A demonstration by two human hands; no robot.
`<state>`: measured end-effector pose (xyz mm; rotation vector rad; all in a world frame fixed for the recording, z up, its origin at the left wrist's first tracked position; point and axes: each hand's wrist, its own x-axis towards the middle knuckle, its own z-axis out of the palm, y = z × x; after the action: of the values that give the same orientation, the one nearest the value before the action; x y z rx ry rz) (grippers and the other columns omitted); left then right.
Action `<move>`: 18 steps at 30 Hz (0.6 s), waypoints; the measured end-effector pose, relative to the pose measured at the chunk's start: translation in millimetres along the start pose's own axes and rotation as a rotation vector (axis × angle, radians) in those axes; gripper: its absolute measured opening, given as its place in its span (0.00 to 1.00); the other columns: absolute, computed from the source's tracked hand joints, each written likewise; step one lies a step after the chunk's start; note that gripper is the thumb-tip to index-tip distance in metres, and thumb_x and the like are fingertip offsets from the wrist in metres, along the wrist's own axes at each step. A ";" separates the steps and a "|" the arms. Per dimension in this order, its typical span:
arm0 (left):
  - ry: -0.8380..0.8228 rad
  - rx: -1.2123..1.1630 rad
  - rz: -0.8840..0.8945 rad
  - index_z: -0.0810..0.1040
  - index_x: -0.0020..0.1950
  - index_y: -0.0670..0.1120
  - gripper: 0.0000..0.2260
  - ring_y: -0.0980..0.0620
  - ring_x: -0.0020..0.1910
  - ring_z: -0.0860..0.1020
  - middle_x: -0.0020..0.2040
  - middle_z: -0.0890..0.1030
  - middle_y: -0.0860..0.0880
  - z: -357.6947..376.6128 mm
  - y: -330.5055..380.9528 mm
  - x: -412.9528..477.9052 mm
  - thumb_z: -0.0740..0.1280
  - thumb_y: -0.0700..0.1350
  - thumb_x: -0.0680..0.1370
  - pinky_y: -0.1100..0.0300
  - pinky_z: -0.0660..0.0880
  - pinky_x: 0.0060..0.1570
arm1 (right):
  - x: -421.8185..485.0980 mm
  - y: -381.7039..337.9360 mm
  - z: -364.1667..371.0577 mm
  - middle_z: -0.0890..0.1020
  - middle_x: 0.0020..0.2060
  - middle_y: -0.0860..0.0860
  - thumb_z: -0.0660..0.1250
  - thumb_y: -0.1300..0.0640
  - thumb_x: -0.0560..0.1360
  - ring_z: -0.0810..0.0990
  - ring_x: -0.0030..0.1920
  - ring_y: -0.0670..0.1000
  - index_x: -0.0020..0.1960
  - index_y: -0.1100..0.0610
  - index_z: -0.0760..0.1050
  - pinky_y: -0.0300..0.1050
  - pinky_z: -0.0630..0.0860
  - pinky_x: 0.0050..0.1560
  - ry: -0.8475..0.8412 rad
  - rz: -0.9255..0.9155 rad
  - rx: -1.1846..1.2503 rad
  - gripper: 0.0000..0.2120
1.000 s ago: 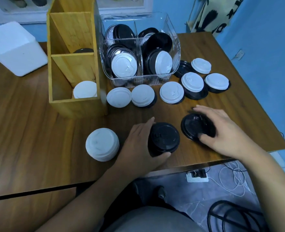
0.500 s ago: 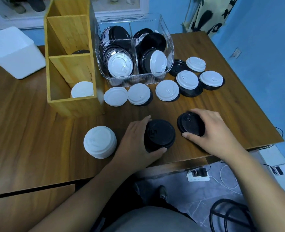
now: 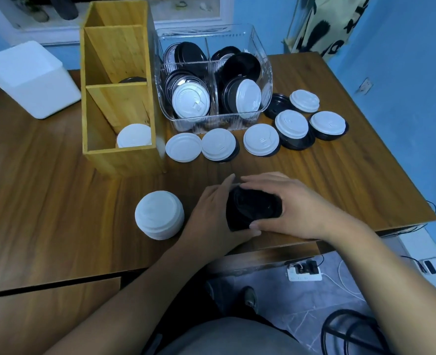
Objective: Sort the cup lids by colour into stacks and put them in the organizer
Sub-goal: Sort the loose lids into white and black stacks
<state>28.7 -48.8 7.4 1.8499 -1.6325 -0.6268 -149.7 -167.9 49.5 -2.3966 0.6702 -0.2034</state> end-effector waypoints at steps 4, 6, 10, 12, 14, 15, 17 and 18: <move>0.014 0.001 0.001 0.56 0.82 0.48 0.51 0.57 0.73 0.63 0.74 0.70 0.53 0.6 -1.1 -0.4 0.78 0.64 0.67 0.59 0.63 0.72 | 1.8 -1.1 8.2 0.74 0.70 0.43 0.76 0.43 0.71 0.68 0.72 0.43 0.72 0.48 0.74 0.34 0.61 0.72 0.040 -0.023 -0.009 0.31; 0.015 0.003 0.011 0.57 0.82 0.48 0.51 0.56 0.73 0.63 0.75 0.70 0.53 1.2 -1.5 0.2 0.78 0.63 0.67 0.60 0.63 0.72 | 2.4 -0.8 9.3 0.74 0.70 0.42 0.76 0.43 0.72 0.67 0.72 0.43 0.72 0.48 0.73 0.35 0.61 0.72 0.033 -0.015 -0.018 0.31; 0.004 0.018 0.036 0.57 0.82 0.48 0.51 0.56 0.74 0.62 0.76 0.69 0.53 1.9 -3.1 1.1 0.78 0.64 0.68 0.57 0.62 0.73 | 3.2 -1.3 10.0 0.75 0.69 0.42 0.75 0.42 0.72 0.67 0.72 0.44 0.74 0.48 0.71 0.43 0.65 0.73 -0.018 -0.009 -0.053 0.33; 0.003 0.007 0.051 0.58 0.82 0.47 0.51 0.55 0.74 0.63 0.76 0.68 0.53 2.0 -4.3 -0.1 0.78 0.63 0.67 0.54 0.64 0.74 | 4.7 -3.8 8.8 0.75 0.68 0.42 0.74 0.40 0.72 0.66 0.71 0.43 0.74 0.46 0.69 0.46 0.69 0.70 -0.041 0.001 -0.102 0.33; 0.003 -0.038 0.052 0.57 0.82 0.48 0.51 0.56 0.74 0.64 0.76 0.68 0.54 0.4 -4.3 -1.9 0.80 0.62 0.67 0.56 0.64 0.74 | 6.5 -7.5 5.9 0.75 0.66 0.42 0.73 0.38 0.71 0.67 0.69 0.42 0.73 0.43 0.67 0.48 0.72 0.67 -0.059 0.046 -0.134 0.34; 0.006 -0.066 0.045 0.57 0.82 0.49 0.51 0.57 0.74 0.64 0.76 0.68 0.55 -0.6 -3.9 -2.5 0.80 0.61 0.67 0.58 0.63 0.73 | 7.7 -8.5 4.6 0.75 0.65 0.43 0.73 0.38 0.71 0.68 0.68 0.43 0.72 0.42 0.66 0.48 0.73 0.65 -0.070 0.067 -0.139 0.34; 0.010 -0.097 0.030 0.56 0.82 0.51 0.50 0.59 0.73 0.64 0.75 0.68 0.56 -2.3 -2.6 -2.8 0.80 0.60 0.68 0.59 0.63 0.72 | 9.6 -8.8 3.3 0.74 0.62 0.43 0.74 0.38 0.69 0.71 0.64 0.44 0.69 0.38 0.65 0.50 0.76 0.61 -0.088 0.091 -0.128 0.32; 0.013 -0.098 0.026 0.56 0.82 0.51 0.49 0.59 0.73 0.64 0.75 0.68 0.56 -2.4 -2.3 -2.9 0.79 0.60 0.68 0.59 0.63 0.72 | 10.0 -8.8 3.3 0.74 0.60 0.43 0.75 0.38 0.68 0.73 0.62 0.44 0.67 0.37 0.64 0.50 0.76 0.60 -0.087 0.104 -0.102 0.32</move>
<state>31.6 -45.5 7.5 1.7567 -1.5867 -0.6706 -136.4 -165.4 52.0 -2.4438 0.7784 -0.0214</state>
